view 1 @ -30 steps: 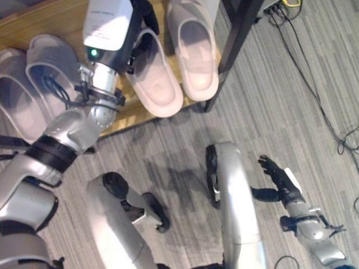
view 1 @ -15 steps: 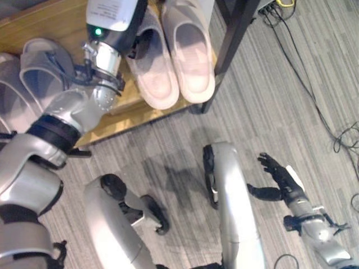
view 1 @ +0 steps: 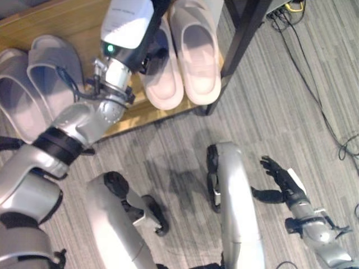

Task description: Arrange the slippers neatly on the shoe rack.

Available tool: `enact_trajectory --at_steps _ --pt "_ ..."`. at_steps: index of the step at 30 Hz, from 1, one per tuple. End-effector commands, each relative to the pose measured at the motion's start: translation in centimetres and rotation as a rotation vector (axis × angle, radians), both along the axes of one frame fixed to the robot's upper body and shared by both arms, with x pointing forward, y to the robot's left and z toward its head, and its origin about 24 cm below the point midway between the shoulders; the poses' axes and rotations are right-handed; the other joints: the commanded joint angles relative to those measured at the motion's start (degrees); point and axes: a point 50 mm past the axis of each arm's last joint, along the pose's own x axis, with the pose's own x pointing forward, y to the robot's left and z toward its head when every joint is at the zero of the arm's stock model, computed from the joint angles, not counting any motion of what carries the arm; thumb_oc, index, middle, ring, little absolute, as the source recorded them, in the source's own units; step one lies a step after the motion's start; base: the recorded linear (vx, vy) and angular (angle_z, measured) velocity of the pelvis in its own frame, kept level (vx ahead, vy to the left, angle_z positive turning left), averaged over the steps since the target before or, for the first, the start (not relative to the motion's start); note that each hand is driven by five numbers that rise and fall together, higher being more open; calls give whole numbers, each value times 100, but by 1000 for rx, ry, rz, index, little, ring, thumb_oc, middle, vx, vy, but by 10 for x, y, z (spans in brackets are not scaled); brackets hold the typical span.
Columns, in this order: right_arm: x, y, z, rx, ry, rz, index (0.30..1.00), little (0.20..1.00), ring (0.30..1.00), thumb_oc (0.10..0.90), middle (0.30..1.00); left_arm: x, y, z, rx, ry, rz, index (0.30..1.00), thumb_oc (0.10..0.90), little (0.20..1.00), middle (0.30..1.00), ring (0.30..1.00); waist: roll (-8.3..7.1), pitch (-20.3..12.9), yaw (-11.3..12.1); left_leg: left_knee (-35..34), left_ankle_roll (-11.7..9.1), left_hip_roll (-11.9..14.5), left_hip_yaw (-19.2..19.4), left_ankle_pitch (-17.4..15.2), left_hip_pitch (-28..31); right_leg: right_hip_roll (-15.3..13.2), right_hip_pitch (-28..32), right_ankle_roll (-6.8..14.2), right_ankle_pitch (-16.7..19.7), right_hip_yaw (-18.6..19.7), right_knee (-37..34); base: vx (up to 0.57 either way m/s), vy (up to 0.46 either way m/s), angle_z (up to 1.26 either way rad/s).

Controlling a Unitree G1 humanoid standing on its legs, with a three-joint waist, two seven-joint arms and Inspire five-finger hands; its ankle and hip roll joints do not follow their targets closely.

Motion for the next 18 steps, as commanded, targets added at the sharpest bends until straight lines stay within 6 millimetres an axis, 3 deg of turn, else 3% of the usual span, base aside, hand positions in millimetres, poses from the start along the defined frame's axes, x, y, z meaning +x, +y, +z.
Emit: enact_trajectory --at_steps 1,8,18 --pt "13 11 22 -131 -176 42 900 900 900 800 900 -26 1 65 -113 -279 -72 900 800 900 900 900 24 -155 75 -228 -409 -182 -721 -15 -16 -816 562 402 -683 685 156 6 -28 3" --pt "6 19 10 -143 -147 38 900 900 900 800 900 -44 -5 66 -174 -346 -171 900 800 900 900 900 96 -155 107 -167 -441 -211 -724 -55 -16 -858 562 373 -749 656 213 1 1 6" --pt "6 24 7 -152 -148 34 900 900 900 800 900 -73 -12 57 -290 -387 -340 900 800 900 900 900 147 -155 191 -136 -469 -270 -759 -25 -16 -880 562 329 -771 625 280 -9 -11 4"
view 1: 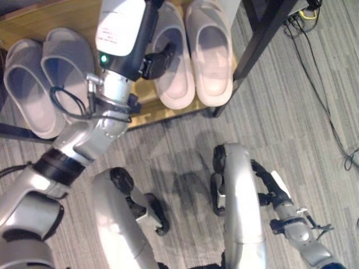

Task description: Arrange the slippers neatly on the shoe rack.

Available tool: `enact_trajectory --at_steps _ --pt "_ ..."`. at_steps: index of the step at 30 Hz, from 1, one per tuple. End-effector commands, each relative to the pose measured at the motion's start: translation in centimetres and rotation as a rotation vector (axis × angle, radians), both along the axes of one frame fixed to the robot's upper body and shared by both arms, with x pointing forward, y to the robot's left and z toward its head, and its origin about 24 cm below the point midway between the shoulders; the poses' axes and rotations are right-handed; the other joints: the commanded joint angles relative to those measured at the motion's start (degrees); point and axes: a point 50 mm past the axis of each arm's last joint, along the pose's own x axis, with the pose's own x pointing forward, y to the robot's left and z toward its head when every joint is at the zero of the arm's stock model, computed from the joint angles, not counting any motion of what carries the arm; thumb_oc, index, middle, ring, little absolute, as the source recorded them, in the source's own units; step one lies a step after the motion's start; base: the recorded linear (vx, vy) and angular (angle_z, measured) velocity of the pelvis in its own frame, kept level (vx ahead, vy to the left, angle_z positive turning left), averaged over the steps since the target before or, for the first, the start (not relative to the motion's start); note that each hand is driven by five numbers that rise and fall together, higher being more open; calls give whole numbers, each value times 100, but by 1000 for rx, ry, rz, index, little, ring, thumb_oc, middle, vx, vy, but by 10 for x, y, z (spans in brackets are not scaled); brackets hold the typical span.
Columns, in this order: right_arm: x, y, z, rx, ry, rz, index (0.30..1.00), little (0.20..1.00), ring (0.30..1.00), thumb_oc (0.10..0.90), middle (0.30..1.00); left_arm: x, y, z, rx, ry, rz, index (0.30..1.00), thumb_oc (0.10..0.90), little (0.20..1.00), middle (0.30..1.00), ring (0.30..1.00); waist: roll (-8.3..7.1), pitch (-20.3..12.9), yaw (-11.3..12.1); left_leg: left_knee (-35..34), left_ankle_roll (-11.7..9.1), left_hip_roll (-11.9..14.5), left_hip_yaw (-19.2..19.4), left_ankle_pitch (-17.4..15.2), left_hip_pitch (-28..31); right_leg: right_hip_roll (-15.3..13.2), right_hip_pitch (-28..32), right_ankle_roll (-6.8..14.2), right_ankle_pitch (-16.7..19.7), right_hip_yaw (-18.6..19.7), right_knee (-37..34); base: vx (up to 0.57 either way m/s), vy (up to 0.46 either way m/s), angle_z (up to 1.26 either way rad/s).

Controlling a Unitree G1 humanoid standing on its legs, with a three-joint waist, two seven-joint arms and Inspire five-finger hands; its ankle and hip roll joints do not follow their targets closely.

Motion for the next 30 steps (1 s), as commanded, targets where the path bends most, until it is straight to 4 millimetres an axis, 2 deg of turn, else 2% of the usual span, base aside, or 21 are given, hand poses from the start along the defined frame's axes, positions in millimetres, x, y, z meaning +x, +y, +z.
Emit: enact_trajectory --at_steps 1,6,9,11,12,13,15,16,17,20,21,22,23,27,28,29,30 --pt "2 -4 30 -34 -159 13 900 900 900 800 900 -32 -3 51 -104 -260 -140 900 800 900 900 900 202 -151 65 -242 -442 -108 -826 19 -40 -710 549 353 -588 525 69 -13 -18 4" --pt "8 -1 34 -38 -178 10 900 900 900 800 900 -43 -3 41 -143 -235 -210 900 800 900 900 900 192 -151 155 -317 -463 -128 -825 106 -40 -719 549 308 -514 527 41 -6 -33 1" --pt "17 2 39 -46 -201 12 900 900 900 800 900 -47 0 32 -173 -201 -236 900 800 900 900 900 169 -151 256 -599 -471 -130 -768 227 -40 -728 549 244 -362 476 -186 -50 -34 6" --pt "31 4 50 -66 -255 12 900 900 900 800 900 -50 2 26 -197 -175 -263 900 800 900 900 900 191 -151 441 -1407 -485 -110 -637 518 -40 -686 549 179 -78 294 -953 -142 -28 2" --pt "32 4 50 -67 -255 13 900 900 900 800 900 -50 2 26 -197 -175 -262 900 800 900 900 900 191 -151 438 -1413 -484 -111 -636 524 -40 -687 549 178 -72 292 -959 -229 3 -1" --pt "43 5 63 -65 -309 3 900 900 900 800 900 -52 3 21 -226 -158 -282 900 800 900 900 900 251 -154 552 -2058 -481 -129 -537 834 -40 -639 549 152 218 90 -1626 -240 1 2" --pt "49 8 69 -41 -347 -12 900 900 900 800 900 -51 7 7 -291 -99 -305 900 800 900 900 900 331 -325 649 -2640 -447 -199 -457 1148 -40 -606 549 120 458 -115 -2216 -227 -3 -3" --pt "49 8 69 -41 -347 -11 900 900 900 800 900 -51 7 7 -292 -99 -305 900 800 900 900 900 334 -329 645 -2650 -446 -201 -456 1156 -40 -608 549 118 466 -118 -2225 -156 -26 -1" --pt "49 9 68 -20 -352 -27 900 900 900 800 900 -48 11 -18 -366 2 -315 900 800 900 900 900 413 -690 744 -3234 -400 -240 -457 1413 -40 -650 578 79 668 -286 -2804 -140 -27 12" --pt "49 11 64 -2 -344 -36 900 900 900 800 900 -44 16 -51 -442 135 -291 900 800 900 900 900 536 -1045 794 -4068 -366 -320 -487 1788 64 -726 833 55 926 -641 -3614 -167 -27 12" --pt "49 12 62 3 -335 -34 900 900 900 800 900 -43 15 -66 -477 203 -297 900 800 900 900 900 539 -1088 792 -4492 -363 -332 -464 1997 278 -724 1090 18 1093 -748 -4013 -141 -24 15" --pt "49 12 62 3 -335 -34 900 900 900 800 900 -43 15 -66 -477 203 -297 900 800 900 900 900 541 -1082 789 -4505 -362 -333 -464 2005 289 -724 1103 17 1100 -752 -4026 -215 -50 24" --pt "49 16 56 19 -312 -29 900 900 900 800 900 -41 15 -91 -482 307 -271 900 800 900 900 900 515 -1164 807 -5284 -379 -379 -422 2312 744 -686 1602 13 1353 -905 -4793 -174 -58 24" --pt "50 24 42 53 -248 -23 900 900 900 800 900 -36 10 -139 -501 524 -244 900 800 900 900 900 461 -1269 797 -6736 -447 -481 -362 2926 1674 -514 2599 -15 1777 -1211 -6204 -161 -64 18" --pt "50 23 42 53 -248 -23 900 900 900 800 900 -36 10 -139 -501 524 -244 900 800 900 900 900 461 -1256 796 -6749 -447 -481 -361 2933 1693 -513 2619 -15 1784 -1215 -6218 -133 -68 10" --pt "48 28 29 68 -195 -16 900 900 900 800 900 -33 8 -164 -511 636 -219 900 800 900 900 900 438 -1311 799 -7408 -477 -503 -344 3222 2197 -424 3107 11 1995 -1323 -6887 -101 -53 7" --pt "47 30 22 82 -164 -16 900 900 900 800 900 -33 7 -180 -499 704 -200 900 800 900 900 900 431 -1326 802 -7793 -497 -494 -341 3385 2511 -378 3381 31 2129 -1368 -7242 -106 -78 5"
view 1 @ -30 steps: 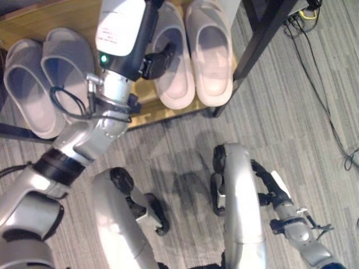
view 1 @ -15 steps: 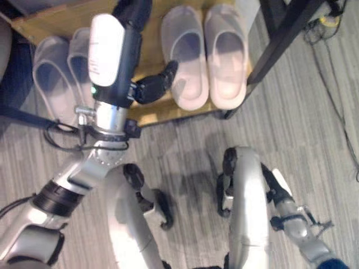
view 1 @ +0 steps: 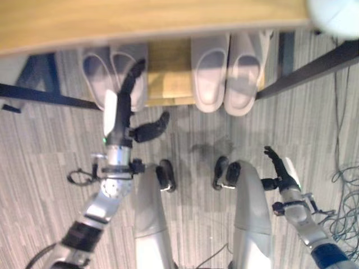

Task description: Arrange the slippers neatly on the shoe rack.

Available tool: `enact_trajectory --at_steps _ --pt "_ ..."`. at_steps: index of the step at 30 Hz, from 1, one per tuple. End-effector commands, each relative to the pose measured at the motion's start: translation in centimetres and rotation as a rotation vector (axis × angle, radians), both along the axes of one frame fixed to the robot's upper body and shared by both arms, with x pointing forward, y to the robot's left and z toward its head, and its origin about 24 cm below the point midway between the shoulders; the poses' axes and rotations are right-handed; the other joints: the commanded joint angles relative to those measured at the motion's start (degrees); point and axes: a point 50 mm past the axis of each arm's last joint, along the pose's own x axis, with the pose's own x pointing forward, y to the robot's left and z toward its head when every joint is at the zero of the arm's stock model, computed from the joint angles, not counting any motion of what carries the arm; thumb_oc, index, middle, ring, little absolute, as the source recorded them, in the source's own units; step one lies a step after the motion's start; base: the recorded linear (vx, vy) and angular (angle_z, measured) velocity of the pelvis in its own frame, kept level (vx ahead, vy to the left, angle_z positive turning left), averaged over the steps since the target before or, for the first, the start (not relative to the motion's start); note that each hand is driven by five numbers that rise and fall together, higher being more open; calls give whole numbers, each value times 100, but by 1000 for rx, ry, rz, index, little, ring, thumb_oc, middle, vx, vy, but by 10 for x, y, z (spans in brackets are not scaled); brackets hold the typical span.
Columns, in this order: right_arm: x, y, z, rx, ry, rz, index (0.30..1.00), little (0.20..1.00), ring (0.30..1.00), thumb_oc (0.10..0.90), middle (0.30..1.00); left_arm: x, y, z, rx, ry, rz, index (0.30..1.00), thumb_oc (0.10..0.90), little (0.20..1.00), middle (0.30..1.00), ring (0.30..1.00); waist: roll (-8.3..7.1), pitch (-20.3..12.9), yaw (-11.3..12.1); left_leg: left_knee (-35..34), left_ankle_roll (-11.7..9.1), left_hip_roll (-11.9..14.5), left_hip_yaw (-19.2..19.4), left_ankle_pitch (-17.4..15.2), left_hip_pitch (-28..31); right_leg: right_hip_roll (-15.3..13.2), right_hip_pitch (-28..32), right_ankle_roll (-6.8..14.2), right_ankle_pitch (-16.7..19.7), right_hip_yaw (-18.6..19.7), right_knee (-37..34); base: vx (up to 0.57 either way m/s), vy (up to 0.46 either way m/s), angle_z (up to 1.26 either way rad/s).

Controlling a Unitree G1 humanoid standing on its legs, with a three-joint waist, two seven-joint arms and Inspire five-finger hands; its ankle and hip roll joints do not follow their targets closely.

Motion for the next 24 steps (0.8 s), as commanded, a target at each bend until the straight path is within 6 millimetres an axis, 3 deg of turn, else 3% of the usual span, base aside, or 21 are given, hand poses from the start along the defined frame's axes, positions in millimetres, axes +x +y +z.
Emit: enact_trajectory --at_steps 1,2,3,4,5,6,7,8,9,10,11,12,13,14,15,17,21,23,24 --pt "10 43 8 190 -121 138 900 900 900 800 900 2 -21 -23 3 69 -123 900 800 900 900 900 -37 -816 -86 -1597 -6 124 -446 744 622 -114 820 575 360 133 -1403 -34 -54 2" --pt "8 45 1 199 -93 137 900 900 900 800 900 1 -22 -38 23 134 -129 900 800 900 900 900 -57 -874 -80 -1955 -17 140 -454 841 893 -82 1046 605 435 101 -1657 -10 -47 2" --pt "7 45 1 200 -92 136 900 900 900 800 900 1 -22 -38 24 135 -130 900 800 900 900 900 -61 -849 -78 -2015 -19 141 -445 870 960 -77 1106 603 459 96 -1708 -55 -76 3" --pt "-1 48 -17 227 -12 126 900 900 900 800 900 -5 -21 -70 59 277 -131 900 800 900 900 900 -91 -971 -64 -2942 -43 141 -354 1415 1600 17 1746 606 866 -132 -2570 -67 -60 4" --pt "-2 47 -18 227 -12 126 900 900 900 800 900 -5 -21 -70 59 277 -131 900 800 900 900 900 -90 -929 -63 -3007 -45 144 -348 1444 1687 27 1830 604 892 -140 -2630 46 -103 11" --pt "-11 50 -35 236 71 126 900 900 900 800 900 -14 -22 -100 89 415 -143 900 800 900 900 900 -118 -1039 -51 -3840 -117 145 -239 1732 2493 118 2577 671 1061 -280 -3353 99 -49 10" --pt "-11 50 -35 236 71 126 900 900 900 800 900 -14 -22 -100 89 415 -143 900 800 900 900 900 -119 -1027 -51 -3849 -117 146 -237 1736 2510 119 2592 671 1064 -279 -3360 245 -106 24" --pt "-23 54 -52 256 156 132 900 900 900 800 900 -26 -23 -129 114 546 -154 900 800 900 900 900 -140 -1179 -26 -4665 -220 172 -102 2021 3348 240 3386 729 1210 -417 -4104 243 -69 13" --pt "-29 57 -60 262 200 137 900 900 900 800 900 -35 -24 -145 137 622 -165 900 800 900 900 900 -144 -1288 -14 -5020 -254 155 -56 2129 3722 299 3729 755 1287 -458 -4413 243 -70 10" --pt "-29 57 -60 262 200 137 900 900 900 800 900 -35 -24 -145 137 623 -166 900 800 900 900 900 -145 -1235 -8 -5084 -256 160 -41 2155 3821 312 3817 755 1308 -456 -4465 260 -34 -1" --pt "-41 62 -73 288 267 148 900 900 900 800 900 -52 -24 -170 159 741 -170 900 800 900 900 900 -151 -1428 18 -5713 -315 184 56 2405 4513 413 4499 826 1508 -540 -5171 234 -33 1" --pt "-44 66 -76 300 285 160 900 900 900 800 900 -61 -23 -181 170 796 -167 900 800 900 900 900 -174 -1507 31 -5921 -354 210 105 2435 4798 447 4792 855 1553 -529 -5374 223 -28 3" --pt "-43 66 -76 300 285 160 900 900 900 800 900 -61 -23 -181 170 795 -167 900 800 900 900 900 -170 -1492 32 -5961 -349 212 108 2480 4820 456 4818 854 1603 -532 -5424 176 -10 4" --pt "-18 49 -7 207 35 295 900 900 900 800 900 -75 -4 -187 160 843 -110 900 800 900 900 900 -256 -1633 -53 -6173 -415 266 207 2526 5080 510 5069 899 1651 -526 -5659 203 -2 6" --pt "-55 62 -53 619 236 199 900 900 900 800 900 -78 -9 -191 121 868 -121 900 800 900 900 900 -229 -1762 -43 -6566 -438 215 328 2687 5593 630 5555 938 1842 -466 -6134 262 -10 3" --pt "-60 71 -61 642 272 201 900 900 900 800 900 -91 -5 -203 146 943 -125 900 800 900 900 900 -199 -1943 41 -6852 -451 172 369 2733 5878 685 5827 959 1875 -481 -6366 191 -8 -23" --pt "-45 92 -53 723 227 266 900 900 900 800 900 -111 0 -227 103 1063 -46 900 800 900 900 900 -182 -2223 129 -7017 -526 83 474 2723 6325 769 6525 965 1931 -538 -6929 100 4 -5" --pt "-45 92 -53 722 227 266 900 900 900 800 900 -111 0 -227 102 1063 -45 900 800 900 900 900 -181 -2198 122 -7017 -528 84 472 2717 6354 774 6569 965 1942 -541 -6958 35 14 14" --pt "-33 95 -32 691 140 325 900 900 900 800 900 -118 4 -233 91 1097 1 900 800 900 900 900 -190 -2292 131 -7017 -533 62 497 2685 6449 782 6726 970 1954 -512 -7072 43 19 16"
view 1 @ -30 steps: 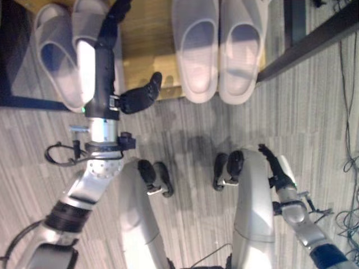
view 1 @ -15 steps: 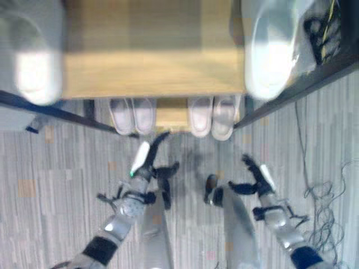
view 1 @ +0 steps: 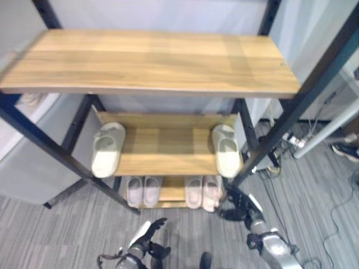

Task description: Arrange the slippers neatly on the shoe rack.

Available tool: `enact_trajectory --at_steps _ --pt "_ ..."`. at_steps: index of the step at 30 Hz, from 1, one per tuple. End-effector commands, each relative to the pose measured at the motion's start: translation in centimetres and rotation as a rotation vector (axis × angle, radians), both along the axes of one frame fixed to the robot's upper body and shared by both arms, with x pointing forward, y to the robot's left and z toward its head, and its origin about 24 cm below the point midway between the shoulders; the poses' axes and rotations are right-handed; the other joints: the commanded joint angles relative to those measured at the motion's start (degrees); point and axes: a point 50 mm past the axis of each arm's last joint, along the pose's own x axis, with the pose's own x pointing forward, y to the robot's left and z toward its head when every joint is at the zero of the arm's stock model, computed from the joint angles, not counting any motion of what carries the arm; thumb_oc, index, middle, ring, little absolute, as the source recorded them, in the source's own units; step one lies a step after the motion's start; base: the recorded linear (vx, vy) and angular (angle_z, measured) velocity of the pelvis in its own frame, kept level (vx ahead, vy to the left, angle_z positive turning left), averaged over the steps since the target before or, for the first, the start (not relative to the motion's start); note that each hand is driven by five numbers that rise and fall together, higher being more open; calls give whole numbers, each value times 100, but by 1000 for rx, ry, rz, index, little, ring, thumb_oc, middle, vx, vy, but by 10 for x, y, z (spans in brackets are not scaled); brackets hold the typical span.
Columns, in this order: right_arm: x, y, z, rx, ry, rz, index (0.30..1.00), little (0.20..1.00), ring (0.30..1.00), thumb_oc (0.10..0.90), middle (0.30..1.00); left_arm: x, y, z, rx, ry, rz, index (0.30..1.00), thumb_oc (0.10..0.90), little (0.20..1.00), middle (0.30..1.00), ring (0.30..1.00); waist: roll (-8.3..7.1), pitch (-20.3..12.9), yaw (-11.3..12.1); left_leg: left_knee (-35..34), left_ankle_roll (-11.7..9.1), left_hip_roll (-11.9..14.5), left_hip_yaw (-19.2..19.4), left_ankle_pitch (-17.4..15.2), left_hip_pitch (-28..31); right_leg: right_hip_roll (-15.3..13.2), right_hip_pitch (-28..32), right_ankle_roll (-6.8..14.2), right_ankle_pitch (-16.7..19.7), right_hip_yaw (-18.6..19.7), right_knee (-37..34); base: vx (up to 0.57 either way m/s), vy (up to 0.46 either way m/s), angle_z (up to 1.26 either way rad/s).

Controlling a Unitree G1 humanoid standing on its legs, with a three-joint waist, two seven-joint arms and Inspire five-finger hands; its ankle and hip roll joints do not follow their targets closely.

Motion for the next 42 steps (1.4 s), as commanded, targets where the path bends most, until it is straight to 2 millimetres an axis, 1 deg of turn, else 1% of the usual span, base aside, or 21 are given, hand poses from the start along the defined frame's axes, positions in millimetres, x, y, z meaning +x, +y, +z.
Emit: enact_trajectory --at_steps 1,5,6,7,8,12,15,18,20,22,23,24,25,26,29,30,34,35,37,38,42 --pt "37 9 58 71 -315 45 900 900 900 800 900 10 -6 1 -7 -51 10 900 800 900 900 900 164 -173 83 -62 -224 232 -23 214 -90 -243 80 565 -562 72 147 79 20 11" --pt "45 12 91 122 -433 82 900 900 900 800 900 -4 -4 -12 19 32 43 900 800 900 900 900 93 -281 86 -62 -199 221 16 110 152 -241 333 569 -565 96 65 53 8 2" --pt "45 11 91 122 -433 82 900 900 900 800 900 -4 -4 -13 19 32 43 900 800 900 900 900 95 -274 86 -62 -199 221 16 108 160 -242 342 570 -567 95 65 49 10 3" --pt "45 16 98 116 -468 108 900 900 900 800 900 -9 -4 -17 20 58 65 900 800 900 900 900 79 -309 91 -62 -189 205 35 68 222 -249 393 570 -571 105 50 21 9 3" --pt "45 16 98 116 -468 108 900 900 900 800 900 -9 -4 -17 20 58 65 900 800 900 900 900 79 -306 89 -62 -189 205 37 66 227 -250 398 571 -573 106 50 0 0 0" --pt "48 39 112 215 -509 161 900 900 900 800 900 -21 -4 -28 33 134 120 900 800 900 900 900 64 -345 107 -62 -172 201 45 10 301 -280 455 579 -570 102 38 0 0 0" --pt "51 66 114 241 -519 240 900 900 900 800 900 -32 -6 -36 48 195 154 900 800 900 900 900 65 -367 155 -62 -140 173 49 -34 351 -292 509 572 -581 109 32 5 5 -1" --pt "58 69 122 204 -568 245 900 900 900 800 900 -37 -7 -40 50 221 189 900 800 900 900 900 68 -378 165 -62 -121 151 59 -69 391 -315 545 575 -587 105 29 9 8 1" --pt "65 65 135 111 -653 235 900 900 900 800 900 -39 -8 -41 50 231 204 900 800 900 900 900 67 -392 169 -62 -106 143 59 -93 399 -332 553 586 -584 95 29 23 27 5" --pt "76 52 151 -99 -783 218 900 900 900 800 900 -39 -9 -41 49 229 202 900 800 900 900 900 52 -427 180 -62 -84 119 65 -138 415 -348 581 603 -585 70 24 37 31 3" --pt "76 52 151 -101 -784 217 900 900 900 800 900 -39 -9 -41 49 228 201 900 800 900 900 900 53 -422 183 -62 -84 118 65 -139 417 -348 583 604 -585 70 25 37 36 4" --pt "84 41 165 -250 -872 180 900 900 900 800 900 -38 -10 -41 51 221 193 900 800 900 900 900 37 -430 192 -62 -67 103 60 -174 417 -365 581 620 -580 47 27 14 22 6" --pt "84 41 165 -252 -873 179 900 900 900 800 900 -38 -11 -41 51 221 193 900 800 900 900 900 40 -425 196 -62 -66 102 60 -176 419 -366 582 621 -581 47 29 25 52 5" --pt "93 30 174 -400 -933 152 900 900 900 800 900 -38 -12 -41 52 218 178 900 800 900 900 900 24 -431 215 -62 -48 81 64 -202 420 -381 589 634 -574 33 26 11 34 2" --pt "98 27 178 -457 -959 139 900 900 900 800 900 -38 -13 -41 53 220 169 900 800 900 900 900 21 -419 232 -62 -36 67 62 -216 425 -393 586 645 -565 27 32 13 32 -1" --pt "108 19 186 -586 -1001 116 900 900 900 800 900 -38 -13 -41 58 224 159 900 800 900 900 900 3 -419 261 -62 -22 45 56 -241 412 -415 578 668 -555 6 28 15 46 0" --pt "128 6 202 -841 -1062 97 900 900 900 800 900 -39 -12 -42 66 232 144 900 800 900 900 900 -56 -405 334 -62 -4 12 60 -287 365 -475 543 705 -518 -31 19 6 53 1" --pt "129 6 202 -843 -1064 97 900 900 900 800 900 -38 -12 -42 65 230 145 900 800 900 900 900 -52 -398 331 -62 -2 10 63 -288 363 -477 539 707 -518 -29 21 4 41 2" --pt "145 -1 213 -995 -1078 93 900 900 900 800 900 -39 -10 -42 80 239 137 900 800 900 900 900 -124 -392 399 -62 7 -11 64 -317 329 -509 522 733 -492 -44 8 5 47 3" --pt "146 0 214 -995 -1081 93 900 900 900 800 900 -38 -10 -42 79 237 138 900 800 900 900 900 -121 -385 396 -62 8 -12 68 -318 328 -511 519 735 -492 -40 9 2 31 0" --pt "166 -8 229 -1210 -1088 125 900 900 900 800 900 -37 -9 -43 84 243 140 900 800 900 900 900 -243 -365 478 -62 14 -45 82 -361 292 -560 469 776 -448 -60 -2 19 40 0"
